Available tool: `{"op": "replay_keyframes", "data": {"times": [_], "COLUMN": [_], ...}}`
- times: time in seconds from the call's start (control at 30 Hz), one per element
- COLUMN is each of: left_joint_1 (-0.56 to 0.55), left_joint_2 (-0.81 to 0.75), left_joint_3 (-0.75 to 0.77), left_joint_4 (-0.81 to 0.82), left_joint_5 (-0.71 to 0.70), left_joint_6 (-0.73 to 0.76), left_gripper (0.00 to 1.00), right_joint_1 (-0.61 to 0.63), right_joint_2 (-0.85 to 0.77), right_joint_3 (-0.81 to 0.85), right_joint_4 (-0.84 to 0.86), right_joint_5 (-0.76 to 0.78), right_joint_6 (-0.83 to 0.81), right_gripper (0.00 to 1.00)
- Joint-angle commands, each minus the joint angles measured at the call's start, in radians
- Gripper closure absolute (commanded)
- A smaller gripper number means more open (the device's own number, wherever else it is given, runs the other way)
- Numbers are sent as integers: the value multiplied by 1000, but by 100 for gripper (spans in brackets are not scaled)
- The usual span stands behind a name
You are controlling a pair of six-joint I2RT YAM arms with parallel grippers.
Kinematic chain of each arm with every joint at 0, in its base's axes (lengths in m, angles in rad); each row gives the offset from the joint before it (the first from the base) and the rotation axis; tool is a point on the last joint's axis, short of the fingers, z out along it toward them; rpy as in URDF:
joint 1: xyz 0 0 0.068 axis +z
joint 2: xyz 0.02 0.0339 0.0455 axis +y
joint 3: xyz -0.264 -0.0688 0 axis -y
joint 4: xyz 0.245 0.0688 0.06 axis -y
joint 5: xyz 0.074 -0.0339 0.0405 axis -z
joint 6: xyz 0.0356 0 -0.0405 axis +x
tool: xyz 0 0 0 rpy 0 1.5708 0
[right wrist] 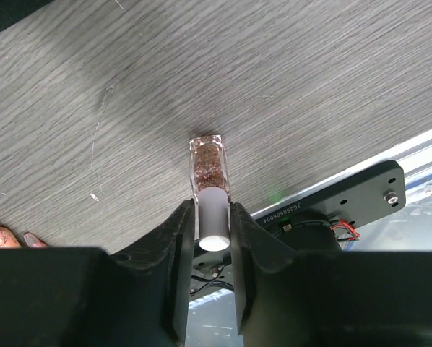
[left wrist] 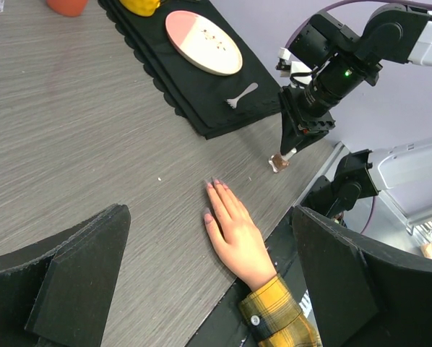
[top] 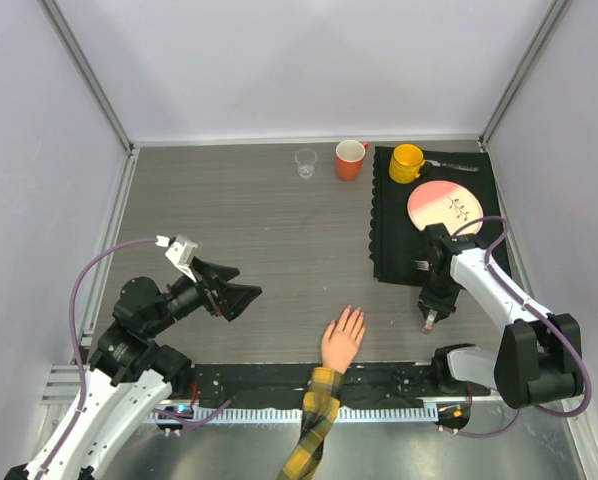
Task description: Paint the nails
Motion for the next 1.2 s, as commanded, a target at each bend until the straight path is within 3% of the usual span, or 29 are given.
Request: {"op": "replay_keyframes", "data": {"times": [0.0, 0.1, 0.23, 0.43, 0.6, 0.77, 0.87, 0.9, 0.97, 1.17], "left_joint_1": [-3, -3, -1, -1, -1, -6, -38, -55, -121, -287], "left_joint_2": [3, 11, 31, 95, 193, 390, 512, 542, 594, 667], "left_joint_3": [26, 27, 27, 26, 30, 122, 199, 219, 265, 279], "left_joint_4": [15, 15, 15, 30, 67, 79, 90, 83, 78, 176], "left_joint_5": [2, 2, 3, 32, 124, 282, 411, 439, 433, 459], "left_joint_6": [20, 20, 20, 17, 15, 72, 127, 177, 245, 468], "left_gripper": [0, 0, 0, 0, 2, 9, 15, 21, 26, 30], "right_joint_1": [17, 29, 42, 229, 385, 418, 431, 439, 459, 494], "right_joint_2": [4, -6, -33, -45, -130, -182, -171, -168, -164, -171], "right_joint_3": [5, 3, -3, 57, 61, 64, 109, 121, 161, 265], "right_joint_4": [-22, -25, -8, 124, 347, 460, 472, 469, 448, 363], "right_joint_5": [25, 20, -21, -50, -142, -310, -477, -509, -581, -684], "right_joint_6": [14, 20, 11, -58, -95, -192, -267, -282, -328, -442], "right_gripper": [73, 80, 99, 99, 99, 99, 99, 99, 99, 99]}}
